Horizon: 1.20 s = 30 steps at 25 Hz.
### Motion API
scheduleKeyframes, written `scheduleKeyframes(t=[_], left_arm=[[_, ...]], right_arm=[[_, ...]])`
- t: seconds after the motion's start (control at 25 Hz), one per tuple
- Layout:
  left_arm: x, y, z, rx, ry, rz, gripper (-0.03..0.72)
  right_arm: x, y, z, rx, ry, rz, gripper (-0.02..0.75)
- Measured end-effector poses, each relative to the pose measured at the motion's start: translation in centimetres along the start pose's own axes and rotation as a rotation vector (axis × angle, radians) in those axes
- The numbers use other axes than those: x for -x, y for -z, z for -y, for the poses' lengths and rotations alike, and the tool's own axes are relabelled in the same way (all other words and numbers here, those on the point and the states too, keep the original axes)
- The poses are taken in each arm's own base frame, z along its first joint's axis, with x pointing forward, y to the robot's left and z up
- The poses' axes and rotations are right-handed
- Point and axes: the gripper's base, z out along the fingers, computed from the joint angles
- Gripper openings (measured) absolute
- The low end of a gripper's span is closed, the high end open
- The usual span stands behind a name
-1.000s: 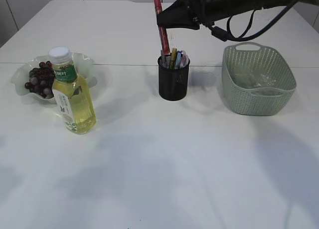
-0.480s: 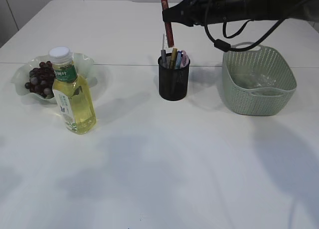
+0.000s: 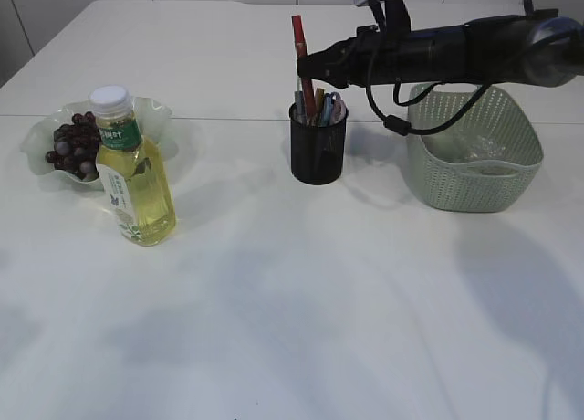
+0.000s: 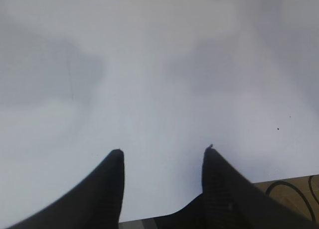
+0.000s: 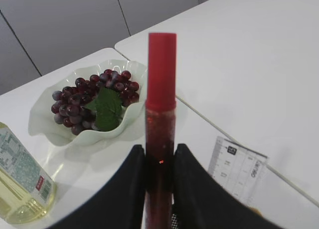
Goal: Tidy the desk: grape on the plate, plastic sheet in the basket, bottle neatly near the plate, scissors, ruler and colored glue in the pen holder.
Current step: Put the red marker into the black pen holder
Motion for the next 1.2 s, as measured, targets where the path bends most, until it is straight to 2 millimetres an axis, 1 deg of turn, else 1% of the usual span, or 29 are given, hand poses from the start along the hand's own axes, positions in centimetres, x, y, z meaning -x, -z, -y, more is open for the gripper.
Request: scheduleKeyframes(t=[0.08,0.32,0.4,0.56,0.6,0.68,0.8,0.88,1.0,1.08,1.2], left_arm=[[0.0,0.0,0.0,0.000,0.000,0.000,0.372],[0.0,0.0,0.0,0.000,0.000,0.000,0.372],[0.0,0.0,0.0,0.000,0.000,0.000,0.372],[0.0,0.0,0.0,0.000,0.000,0.000,0.372],[0.0,0.0,0.0,0.000,0.000,0.000,0.372],[0.0,0.0,0.0,0.000,0.000,0.000,0.372],[0.0,0.0,0.0,0.000,0.000,0.000,0.372],[0.0,0.0,0.0,0.000,0.000,0.000,0.372],[0.0,0.0,0.0,0.000,0.000,0.000,0.372],[0.0,0.0,0.0,0.000,0.000,0.000,0.372],[0.0,0.0,0.0,0.000,0.000,0.000,0.372]], right_arm=[[-0.7,-0.3,0.2,-0.003,-0.002,-0.010,0.162],[-0.8,-0.3,0.3,-0.007,0.028,-0.015,0.176],[-0.8,-0.3,0.3,-0.006,0.031,-0.017,0.216],[-0.9,-0.3,0.3,-0.006,0.035,-0.021,0.336],[-0.9,-0.3,0.3,-0.002,0.035,-0.021,0.354],[-0.9,-0.3,0.2,0.005,0.024,-0.021,0.377],[-0.6,-0.2,0.0,0.017,-0.036,-0.022,0.386],[0.4,0.3,-0.3,0.007,-0.086,-0.033,0.386],[3.3,2.0,-1.4,-0.042,-0.122,-0.114,0.387],[5.6,3.9,-2.6,-0.095,-0.137,-0.203,0.387],[8.3,7.0,-4.6,-0.179,-0.223,-0.342,0.387]])
